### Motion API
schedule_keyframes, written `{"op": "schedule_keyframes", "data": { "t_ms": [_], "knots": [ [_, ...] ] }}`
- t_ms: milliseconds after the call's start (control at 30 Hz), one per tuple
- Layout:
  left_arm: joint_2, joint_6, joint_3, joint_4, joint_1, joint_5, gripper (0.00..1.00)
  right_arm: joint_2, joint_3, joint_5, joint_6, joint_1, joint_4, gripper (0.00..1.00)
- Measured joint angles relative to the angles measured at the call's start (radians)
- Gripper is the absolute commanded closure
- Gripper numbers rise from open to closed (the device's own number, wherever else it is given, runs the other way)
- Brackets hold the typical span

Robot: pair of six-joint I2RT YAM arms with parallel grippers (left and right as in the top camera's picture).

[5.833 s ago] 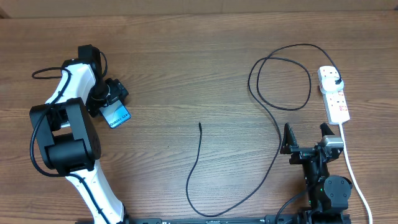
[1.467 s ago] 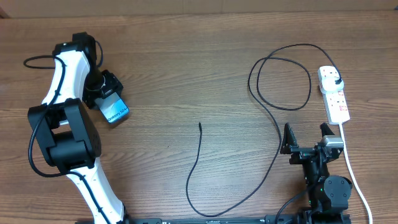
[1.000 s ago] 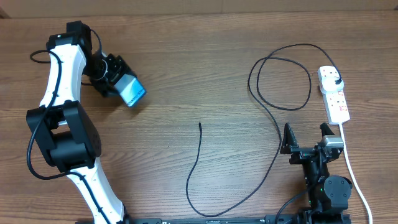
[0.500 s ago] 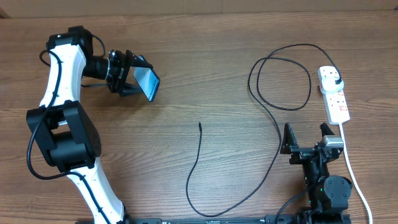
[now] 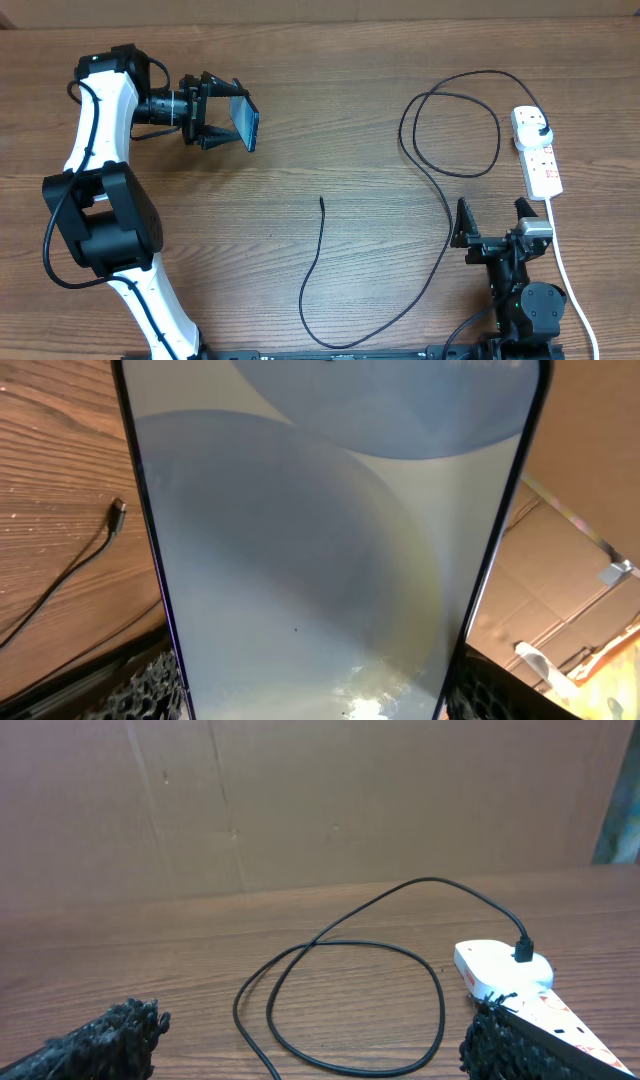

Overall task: Plug charger to phone and switch on socket
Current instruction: 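Lift the phone with the left gripper and tilt it upright, then hold the phone raised upright in the left gripper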

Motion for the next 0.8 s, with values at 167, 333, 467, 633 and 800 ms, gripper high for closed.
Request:
{"op": "schedule_keyframes", "data": {
  "t_ms": [167,333,467,633,800],
  "knots": [
    [0.0,0.0,0.0,0.0,0.0,0.006,0.96,0.0,0.0,0.0,0.0,0.0,0.0,0.0],
    [0.0,0.0,0.0,0.0,0.0,0.018,0.96,0.0,0.0,0.0,0.0,0.0,0.0,0.0],
    [0.0,0.0,0.0,0.0,0.0,0.023,0.96,0.0,0.0,0.0,0.0,0.0,0.0,0.0],
    [0.0,0.0,0.0,-0.004,0.0,0.029,0.96,0.0,0.0,0.0,0.0,0.0,0.0,0.0],
    [0.0,0.0,0.0,-0.004,0.0,0.043,0.96,0.0,0.0,0.0,0.0,0.0,0.0,0.0]
  ]
}}
